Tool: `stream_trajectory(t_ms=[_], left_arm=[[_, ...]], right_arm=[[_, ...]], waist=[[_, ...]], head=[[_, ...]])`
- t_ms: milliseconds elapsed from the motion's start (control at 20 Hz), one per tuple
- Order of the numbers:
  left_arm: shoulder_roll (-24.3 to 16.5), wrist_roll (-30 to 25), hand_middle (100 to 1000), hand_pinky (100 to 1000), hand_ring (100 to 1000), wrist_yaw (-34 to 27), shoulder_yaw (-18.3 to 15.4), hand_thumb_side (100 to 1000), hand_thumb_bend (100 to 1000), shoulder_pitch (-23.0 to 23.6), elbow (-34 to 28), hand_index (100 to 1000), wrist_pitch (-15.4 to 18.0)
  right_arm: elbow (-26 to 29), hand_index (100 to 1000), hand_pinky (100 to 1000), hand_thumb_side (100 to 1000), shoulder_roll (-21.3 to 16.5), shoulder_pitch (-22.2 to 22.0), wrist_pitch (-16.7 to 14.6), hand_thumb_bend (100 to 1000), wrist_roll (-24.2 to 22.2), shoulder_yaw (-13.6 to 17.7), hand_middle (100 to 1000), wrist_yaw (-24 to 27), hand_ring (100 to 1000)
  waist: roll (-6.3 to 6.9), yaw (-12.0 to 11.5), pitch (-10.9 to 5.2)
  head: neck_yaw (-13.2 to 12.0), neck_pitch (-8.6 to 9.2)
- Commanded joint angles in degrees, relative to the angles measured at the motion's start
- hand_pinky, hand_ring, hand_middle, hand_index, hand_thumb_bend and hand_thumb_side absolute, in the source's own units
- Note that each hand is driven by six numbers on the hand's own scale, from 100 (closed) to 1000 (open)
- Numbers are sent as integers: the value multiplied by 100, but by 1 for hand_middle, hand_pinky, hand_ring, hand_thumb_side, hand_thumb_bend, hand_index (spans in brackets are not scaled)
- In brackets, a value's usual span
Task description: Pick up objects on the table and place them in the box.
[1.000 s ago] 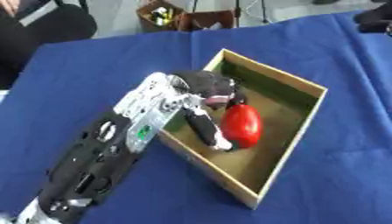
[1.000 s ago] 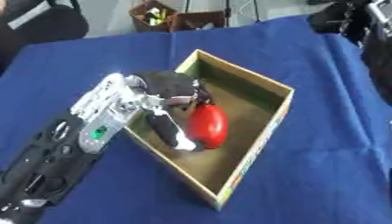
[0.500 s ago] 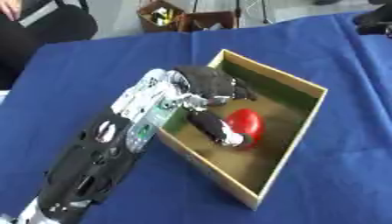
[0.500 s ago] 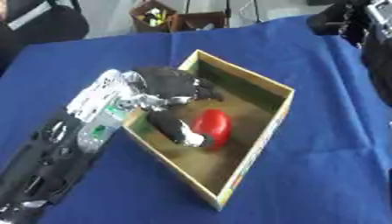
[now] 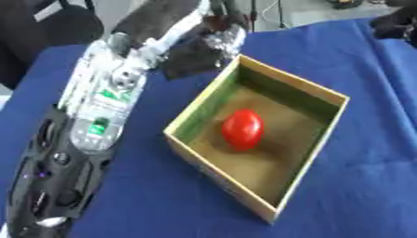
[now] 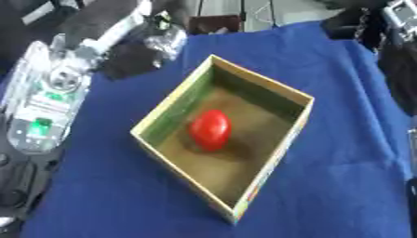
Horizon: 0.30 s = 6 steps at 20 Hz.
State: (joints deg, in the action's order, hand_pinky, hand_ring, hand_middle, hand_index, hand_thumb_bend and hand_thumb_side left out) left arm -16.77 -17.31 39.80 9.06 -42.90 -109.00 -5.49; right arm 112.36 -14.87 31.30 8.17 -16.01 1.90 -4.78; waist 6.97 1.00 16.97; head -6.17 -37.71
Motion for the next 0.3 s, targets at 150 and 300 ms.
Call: stream_trajectory(t_ms=[150, 300], left_arm=[[-339, 1646, 612, 356, 638, -1794, -722, 1000, 100, 455, -539, 889, -212], [-426, 2272, 607, 373, 632, -2435, -948, 1000, 100, 726, -556, 887, 168]], right_arm=[[158, 789, 775, 1000, -4, 64, 10, 100, 75, 86, 563, 35, 762], [167, 790, 776, 1000, 18, 53, 6, 100, 90, 99, 564, 15, 763]], waist=[[-85, -97, -125], [-123, -142, -130]], head=[[45, -51], [30, -60]])
